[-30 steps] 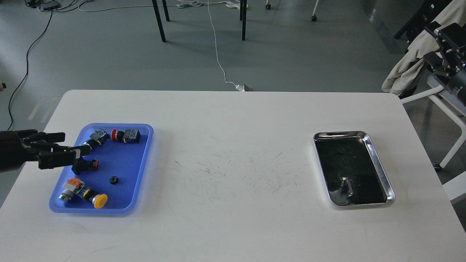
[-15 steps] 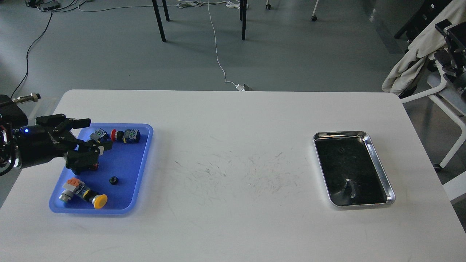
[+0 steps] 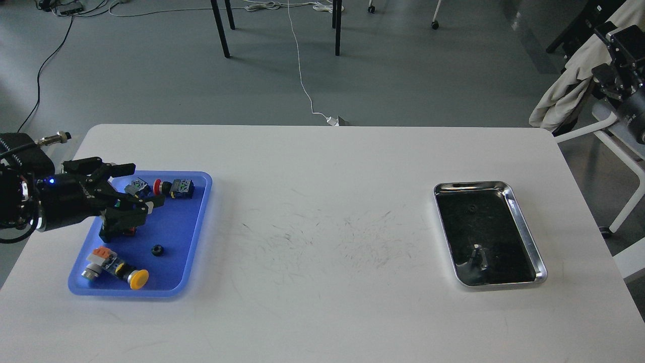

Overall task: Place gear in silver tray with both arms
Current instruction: 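Reach the left gripper into the blue tray toward another part, then close the left gripper on a small black gear in the blue tray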

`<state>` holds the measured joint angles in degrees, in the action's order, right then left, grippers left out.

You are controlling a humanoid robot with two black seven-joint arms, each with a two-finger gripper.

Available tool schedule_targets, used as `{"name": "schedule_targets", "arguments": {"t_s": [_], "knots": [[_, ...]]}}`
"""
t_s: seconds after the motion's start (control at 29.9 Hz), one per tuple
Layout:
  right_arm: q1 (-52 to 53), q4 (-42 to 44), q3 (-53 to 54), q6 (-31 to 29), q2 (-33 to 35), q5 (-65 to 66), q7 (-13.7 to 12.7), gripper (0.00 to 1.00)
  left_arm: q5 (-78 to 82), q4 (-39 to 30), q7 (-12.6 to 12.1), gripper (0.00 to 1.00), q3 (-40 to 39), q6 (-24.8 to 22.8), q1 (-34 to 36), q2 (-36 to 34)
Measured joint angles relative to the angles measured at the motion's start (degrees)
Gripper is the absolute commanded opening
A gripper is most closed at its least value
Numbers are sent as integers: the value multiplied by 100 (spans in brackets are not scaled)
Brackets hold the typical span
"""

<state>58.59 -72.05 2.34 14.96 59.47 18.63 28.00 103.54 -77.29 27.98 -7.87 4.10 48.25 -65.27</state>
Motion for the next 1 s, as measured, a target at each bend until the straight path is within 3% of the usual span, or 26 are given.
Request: {"name": "schedule_targets", "arguments": {"t_s": [0.6,0.87,1.0], "knots": [[-138,-29,20,109,-111,1,0,94,92,-699,2,98,543,-186,-157,-34],[-155,-45,31,113,-52,0,0,94,732,-599,2,95,664,-120,-239,182],[-155,-60,31,119,-51,-6,0,94,802,-222,2,95,701,-13,-323,274]]}}
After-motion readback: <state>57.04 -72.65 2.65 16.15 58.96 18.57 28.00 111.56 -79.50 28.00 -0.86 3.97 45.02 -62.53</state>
